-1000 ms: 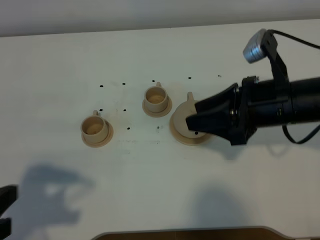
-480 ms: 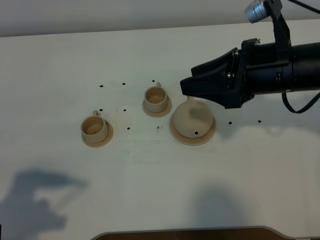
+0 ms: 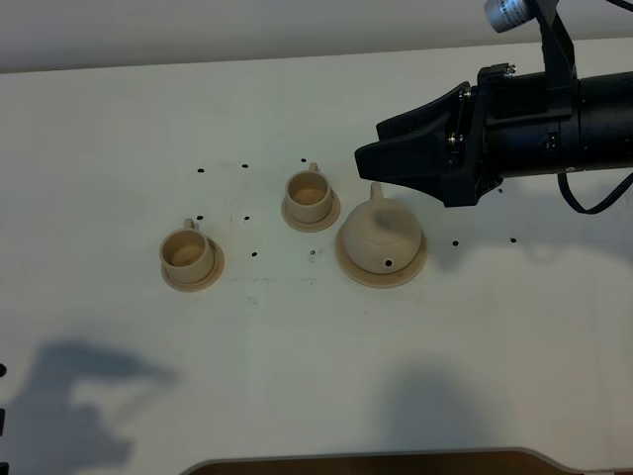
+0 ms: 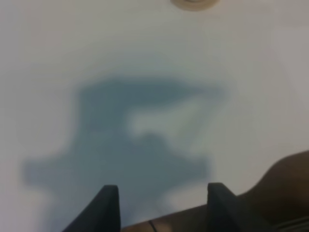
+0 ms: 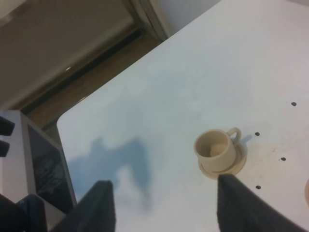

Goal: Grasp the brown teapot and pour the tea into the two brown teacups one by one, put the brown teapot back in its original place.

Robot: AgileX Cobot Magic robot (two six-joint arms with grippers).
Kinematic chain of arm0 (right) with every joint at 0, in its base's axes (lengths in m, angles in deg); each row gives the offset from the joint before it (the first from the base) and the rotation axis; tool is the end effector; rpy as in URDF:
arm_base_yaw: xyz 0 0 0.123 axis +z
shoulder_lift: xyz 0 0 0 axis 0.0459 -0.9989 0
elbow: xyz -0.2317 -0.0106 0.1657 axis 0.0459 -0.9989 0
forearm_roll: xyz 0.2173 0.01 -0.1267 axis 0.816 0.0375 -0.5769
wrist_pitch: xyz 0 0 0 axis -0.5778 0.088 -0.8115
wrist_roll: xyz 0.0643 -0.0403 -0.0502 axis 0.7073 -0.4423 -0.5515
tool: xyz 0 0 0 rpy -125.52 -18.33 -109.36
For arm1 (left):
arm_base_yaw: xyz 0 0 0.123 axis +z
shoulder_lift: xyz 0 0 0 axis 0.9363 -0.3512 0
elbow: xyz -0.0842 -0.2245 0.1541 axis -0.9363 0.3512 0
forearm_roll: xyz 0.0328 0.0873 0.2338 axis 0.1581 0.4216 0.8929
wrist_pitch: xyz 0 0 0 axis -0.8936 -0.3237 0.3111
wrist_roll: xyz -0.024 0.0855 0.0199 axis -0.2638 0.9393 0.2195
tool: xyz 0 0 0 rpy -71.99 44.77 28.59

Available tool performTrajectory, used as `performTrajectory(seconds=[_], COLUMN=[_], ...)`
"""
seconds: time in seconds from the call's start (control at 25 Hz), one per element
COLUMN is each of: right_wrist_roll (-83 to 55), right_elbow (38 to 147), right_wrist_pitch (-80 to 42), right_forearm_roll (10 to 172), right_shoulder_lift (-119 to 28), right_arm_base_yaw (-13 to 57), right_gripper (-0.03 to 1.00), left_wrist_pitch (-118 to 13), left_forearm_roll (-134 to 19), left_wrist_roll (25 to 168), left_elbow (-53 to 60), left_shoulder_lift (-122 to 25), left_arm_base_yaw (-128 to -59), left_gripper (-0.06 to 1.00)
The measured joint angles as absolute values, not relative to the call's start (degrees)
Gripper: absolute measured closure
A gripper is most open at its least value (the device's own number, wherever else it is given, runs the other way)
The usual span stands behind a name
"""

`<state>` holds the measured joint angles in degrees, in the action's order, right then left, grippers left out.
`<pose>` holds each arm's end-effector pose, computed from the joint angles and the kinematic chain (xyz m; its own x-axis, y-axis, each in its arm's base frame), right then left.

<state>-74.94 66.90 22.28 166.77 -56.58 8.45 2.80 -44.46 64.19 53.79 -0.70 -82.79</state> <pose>0.2769 0.1257 0.2906 -0.4782 -0.1408 -0.8669 -0.7929 0.4936 0.3573 0.0622 -0.0159 0.2695 -0.7464 0.2026 -0.6340 0.2565 0.9665 0.0069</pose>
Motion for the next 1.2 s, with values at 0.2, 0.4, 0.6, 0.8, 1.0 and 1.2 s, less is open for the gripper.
performTrajectory(seconds=[0.2,0.4,0.6,0.8,1.0,1.2], right_wrist_roll=[-74.94,-72.59,-70.11,-68.97,-65.34,-56.22], right_elbow=[67.16,68.20,68.68,68.79,70.26,75.33], right_wrist_pitch=[21.49,21.45,21.50,21.62,21.10,18.13], right_forearm_roll=[166.65,165.96,164.35,164.30,163.55,157.99], right_shoulder_lift=[-56.58,-56.58,-56.58,-56.58,-56.58,-57.40], right_arm_base_yaw=[8.45,8.45,8.45,8.45,8.45,8.45], right_gripper=[0.48,0.48,0.48,0.48,0.48,0.48], left_wrist_pitch=[2.80,2.85,2.91,3.12,3.12,3.12], left_forearm_roll=[-44.53,-44.84,-44.91,-45.08,-45.09,-45.14], left_wrist_roll=[64.58,64.77,64.77,64.79,64.79,64.79], left_elbow=[53.89,53.95,54.02,54.10,54.14,54.14], left_shoulder_lift=[1.99,10.97,20.43,24.96,25.21,25.31], left_arm_base_yaw=[-82.79,-78.99,-73.07,-70.92,-70.81,-70.81], left_gripper=[0.49,0.49,0.49,0.49,0.49,0.49])
